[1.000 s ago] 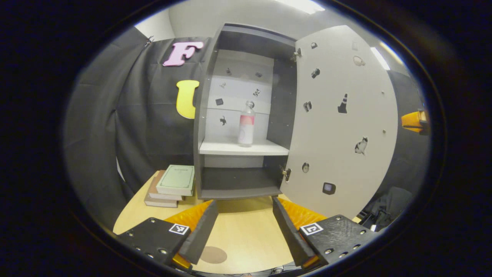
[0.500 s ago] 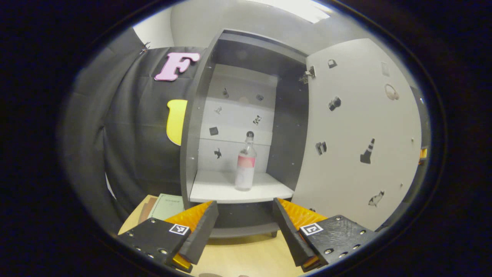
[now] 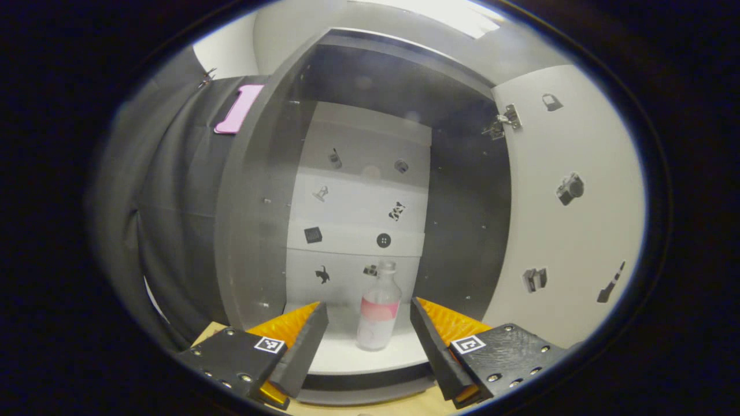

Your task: Open the cabinet door with the right hand, grasp the bottle in the cabinet with the left hand and place it on the coaster, then close the cabinet door with the right hand.

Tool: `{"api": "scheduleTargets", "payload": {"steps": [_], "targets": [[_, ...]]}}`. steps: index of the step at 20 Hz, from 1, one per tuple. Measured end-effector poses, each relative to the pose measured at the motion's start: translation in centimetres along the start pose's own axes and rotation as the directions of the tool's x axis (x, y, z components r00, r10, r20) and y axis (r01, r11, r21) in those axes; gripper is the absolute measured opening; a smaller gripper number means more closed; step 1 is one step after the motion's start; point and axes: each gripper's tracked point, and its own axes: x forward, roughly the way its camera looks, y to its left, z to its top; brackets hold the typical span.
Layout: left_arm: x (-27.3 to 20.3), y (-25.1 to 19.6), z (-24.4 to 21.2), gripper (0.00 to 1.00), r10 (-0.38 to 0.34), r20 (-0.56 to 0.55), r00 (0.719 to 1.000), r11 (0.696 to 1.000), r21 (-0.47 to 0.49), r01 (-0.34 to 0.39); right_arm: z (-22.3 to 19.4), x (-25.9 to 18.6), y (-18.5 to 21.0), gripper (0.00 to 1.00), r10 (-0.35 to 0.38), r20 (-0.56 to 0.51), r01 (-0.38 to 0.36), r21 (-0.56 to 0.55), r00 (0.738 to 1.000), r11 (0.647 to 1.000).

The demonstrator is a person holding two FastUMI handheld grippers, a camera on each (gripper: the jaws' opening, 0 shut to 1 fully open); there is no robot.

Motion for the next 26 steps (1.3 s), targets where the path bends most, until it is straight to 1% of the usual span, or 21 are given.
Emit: {"api": "scheduleTargets", "payload": {"steps": [1, 2, 3, 6, 7, 8, 9, 10, 11, 12, 13, 14, 15, 16, 17, 18, 21, 22, 23, 26], "targets": [[1.1, -0.2, -0.2, 0.89, -0.006, 0.004, 1.0, 1.0, 0.006, 0.006, 0.2, 0.6, 0.1, 0.24, 0.003, 0.004, -0.003, 0.003, 1.0, 1.0], [2.3, -0.4, -0.3, 0.87, -0.012, 0.004, 1.0, 1.0, 0.007, 0.012, 0.2, 1.0, 0.1, 0.28, -0.002, 0.005, 0.002, 0.004, 1.0, 1.0], [3.4, -0.6, -0.3, 0.9, -0.021, 0.011, 1.0, 1.0, 0.009, 0.021, 0.3, 1.6, -0.2, 0.28, -0.014, 0.01, 0.014, 0.001, 1.0, 1.0], [5.7, -1.0, -0.7, 0.87, -0.036, 0.013, 0.999, 0.999, 0.039, 0.036, 0.2, 2.7, -1.1, 0.31, -0.04, 0.011, 0.041, -0.02, 0.999, 0.999], [6.3, -1.2, -0.9, 0.88, -0.038, 0.011, 0.999, 0.998, 0.052, 0.038, 0.1, 2.9, -1.3, 0.35, -0.051, 0.008, 0.051, -0.026, 0.999, 0.998], [7.0, -1.4, -1.0, 0.87, -0.044, 0.011, 0.999, 0.997, 0.062, 0.043, 0.0, 3.3, -1.6, 0.38, -0.06, 0.003, 0.06, -0.03, 0.998, 0.998], [7.7, -1.5, -1.5, 0.88, -0.05, 0.009, 0.999, 0.997, 0.065, 0.049, -0.2, 3.4, -1.7, 0.37, -0.065, 0.0, 0.065, -0.029, 0.998, 0.997], [8.3, -1.6, -1.9, 0.87, -0.055, 0.002, 0.998, 0.997, 0.062, 0.055, 0.0, 3.6, -1.6, 0.46, -0.061, -0.002, 0.061, -0.028, 0.998, 0.998], [9.0, -1.5, -2.5, 0.88, -0.057, -0.006, 0.998, 0.997, 0.057, 0.057, 0.0, 3.9, -1.6, 0.55, -0.067, -0.004, 0.066, -0.033, 0.998, 0.997], [9.5, -1.5, -3.1, 0.87, -0.058, -0.017, 0.998, 0.997, 0.05, 0.058, -0.2, 4.2, -1.8, 0.67, -0.073, -0.005, 0.073, -0.043, 0.997, 0.996], [10.1, -1.7, -3.7, 0.87, -0.065, -0.028, 0.997, 0.997, 0.039, 0.066, -0.2, 4.4, -1.9, 0.68, -0.079, -0.007, 0.078, -0.054, 0.997, 0.995], [10.6, -1.8, -4.1, 0.88, -0.069, -0.037, 0.997, 0.997, 0.028, 0.07, -0.3, 4.6, -2.3, 0.76, -0.091, -0.007, 0.091, -0.063, 0.996, 0.994], [11.1, -1.6, -4.7, 0.87, -0.071, -0.045, 0.996, 0.997, 0.02, 0.072, -0.3, 4.8, -2.1, 0.84, -0.093, -0.009, 0.092, -0.069, 0.996, 0.993], [11.5, -1.6, -5.0, 0.88, -0.07, -0.051, 0.996, 0.997, 0.015, 0.07, -0.4, 4.9, -2.3, 0.85, -0.107, -0.009, 0.106, -0.074, 0.994, 0.992], [11.8, -1.4, -5.5, 0.89, -0.066, -0.058, 0.996, 0.998, 0.016, 0.067, -0.3, 5.1, -2.5, 0.89, -0.117, 0.001, 0.116, -0.081, 0.993, 0.99], [12.1, -1.4, -5.7, 0.89, -0.066, -0.064, 0.996, 0.998, 0.015, 0.067, -0.1, 5.2, -2.7, 0.96, -0.123, 0.005, 0.123, -0.089, 0.992, 0.988], [12.7, -1.3, -6.4, 0.89, -0.066, -0.078, 0.995, 0.998, 0.012, 0.067, -0.3, 5.8, -2.8, 0.96, -0.128, 0.001, 0.128, -0.096, 0.992, 0.987], [12.8, -1.3, -6.6, 0.87, -0.064, -0.083, 0.994, 0.998, 0.013, 0.066, -0.4, 6.0, -2.9, 0.96, -0.131, -0.004, 0.13, -0.09, 0.991, 0.987], [12.8, -1.4, -6.7, 0.87, -0.063, -0.086, 0.994, 0.998, 0.012, 0.064, -0.4, 6.1, -3.0, 0.96, -0.131, -0.008, 0.13, -0.081, 0.991, 0.988], [12.8, -1.8, -7.2, 0.87, -0.076, -0.098, 0.992, 0.997, -0.012, 0.076, -0.4, 6.3, -3.3, 0.96, -0.13, -0.011, 0.129, -0.063, 0.992, 0.99]]}}
